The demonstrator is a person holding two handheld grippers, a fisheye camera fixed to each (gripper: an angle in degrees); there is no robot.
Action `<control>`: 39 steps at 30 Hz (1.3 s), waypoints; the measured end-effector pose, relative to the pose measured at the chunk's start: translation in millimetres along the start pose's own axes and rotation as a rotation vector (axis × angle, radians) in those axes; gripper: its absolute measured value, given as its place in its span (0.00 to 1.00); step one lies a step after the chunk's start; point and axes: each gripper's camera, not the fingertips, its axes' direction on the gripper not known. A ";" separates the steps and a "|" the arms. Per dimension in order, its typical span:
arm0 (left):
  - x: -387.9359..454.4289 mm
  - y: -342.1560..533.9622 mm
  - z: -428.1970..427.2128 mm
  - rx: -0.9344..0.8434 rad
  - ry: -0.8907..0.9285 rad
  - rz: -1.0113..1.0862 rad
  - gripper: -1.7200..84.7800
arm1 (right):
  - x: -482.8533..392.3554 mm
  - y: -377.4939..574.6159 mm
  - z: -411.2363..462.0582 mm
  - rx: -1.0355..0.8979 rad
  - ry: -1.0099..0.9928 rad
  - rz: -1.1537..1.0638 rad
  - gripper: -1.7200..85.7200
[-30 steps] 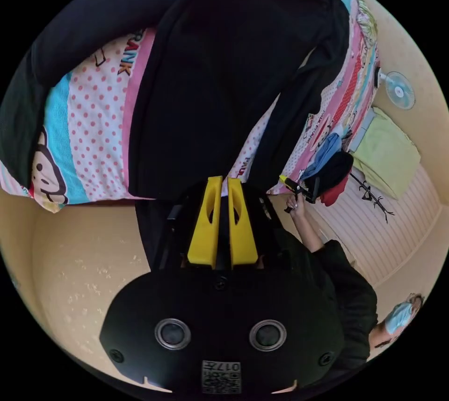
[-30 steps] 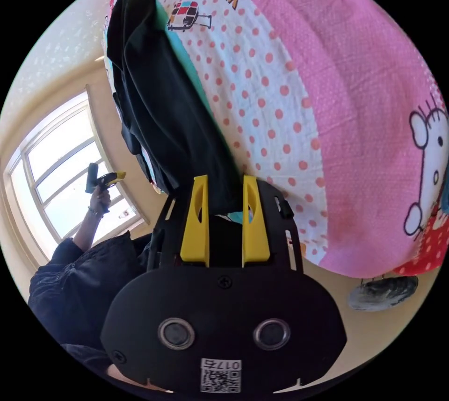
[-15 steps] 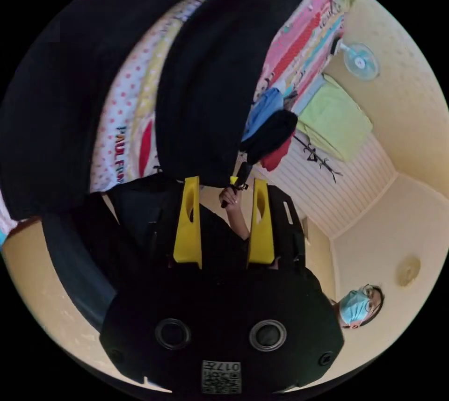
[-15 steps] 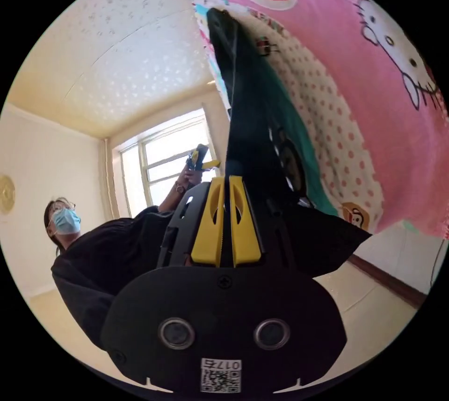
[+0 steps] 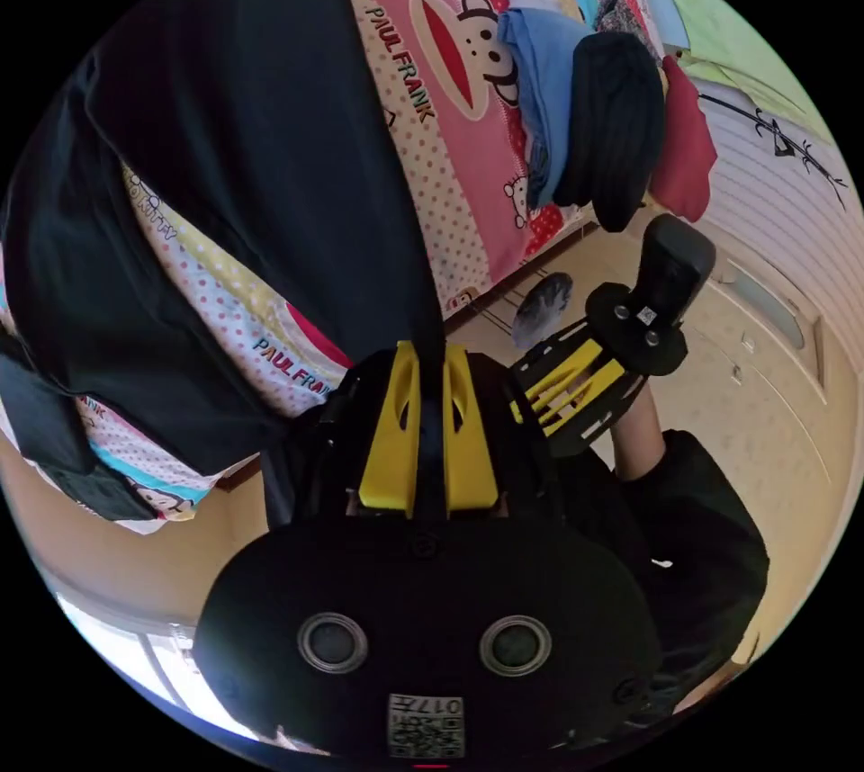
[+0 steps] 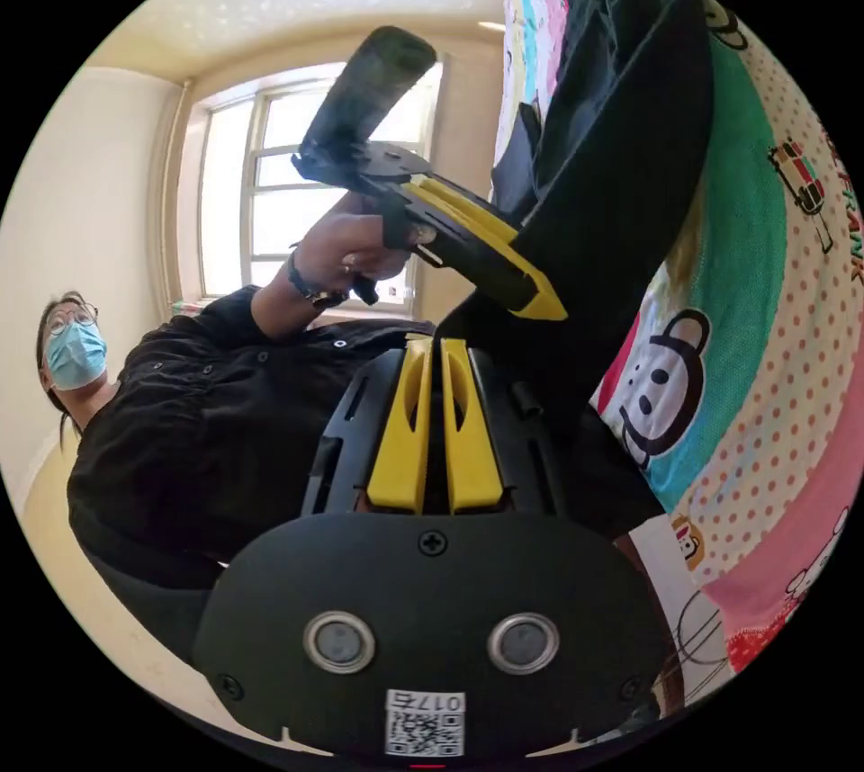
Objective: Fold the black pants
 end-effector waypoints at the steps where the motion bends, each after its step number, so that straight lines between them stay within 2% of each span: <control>1: -4.4 5.4 -0.5 0.008 0.020 0.003 0.04 | 3.9 -0.6 6.0 -0.054 0.002 0.039 0.04; 4: -36.7 32.7 -4.1 0.074 0.199 -0.040 0.02 | 16.5 3.7 -0.2 -0.082 -0.052 0.122 0.04; 6: -65.2 53.9 -9.9 0.152 0.402 -0.076 0.01 | 23.4 0.0 -16.7 -0.060 -0.055 0.190 0.04; 8: -83.4 68.2 -16.1 0.198 0.499 -0.105 0.01 | 24.5 -14.1 -38.7 -0.042 0.032 0.255 0.04; 10: -97.0 82.2 -24.3 0.244 0.539 -0.126 0.01 | 23.9 -56.8 -70.5 -0.086 0.238 0.342 0.05; 11: -103.8 90.6 -29.7 0.273 0.555 -0.134 0.01 | 23.8 -71.1 -79.6 -0.085 0.275 0.357 0.05; 17: -126.7 126.5 -52.8 0.413 0.710 -0.109 0.01 | 25.5 -240.1 -173.0 0.293 0.242 0.374 0.14; 20: -137.3 143.5 -63.4 0.475 0.748 -0.141 0.01 | 39.9 -325.1 -183.1 0.329 0.427 0.460 0.21; 22: -143.1 152.5 -68.7 0.506 0.784 -0.157 0.01 | 50.8 -376.2 -177.4 0.311 0.626 0.509 0.22; 24: -151.2 162.2 -75.3 0.536 0.836 -0.173 0.01 | 60.4 -399.7 -170.2 0.317 0.733 0.527 0.20; 26: -158.5 168.6 -79.2 0.555 0.890 -0.184 0.01 | 72.1 -413.7 -163.6 0.345 0.730 0.524 0.14; 27: -164.1 173.5 -81.1 0.573 0.937 -0.188 0.01 | 74.8 -419.8 -160.1 0.368 0.702 0.487 0.07; 28: -167.2 176.1 -81.8 0.582 0.963 -0.191 0.01 | 63.6 -424.9 -155.1 0.410 0.742 0.397 0.06; 30: -183.1 188.5 -78.6 0.630 1.163 -0.202 0.01 | 44.3 -437.7 -139.2 0.455 0.902 0.363 0.05; 33: -208.8 215.9 -72.9 0.757 1.474 -0.200 0.01 | 26.8 -480.6 -101.4 0.391 0.852 0.255 0.05; 35: -227.0 240.5 -74.5 0.849 1.554 -0.226 0.01 | 10.3 -508.9 -74.3 0.375 0.826 0.197 0.04; 39: -277.3 295.7 -78.0 0.973 1.593 -0.328 0.01 | -6.8 -571.2 10.2 0.281 0.802 0.096 0.04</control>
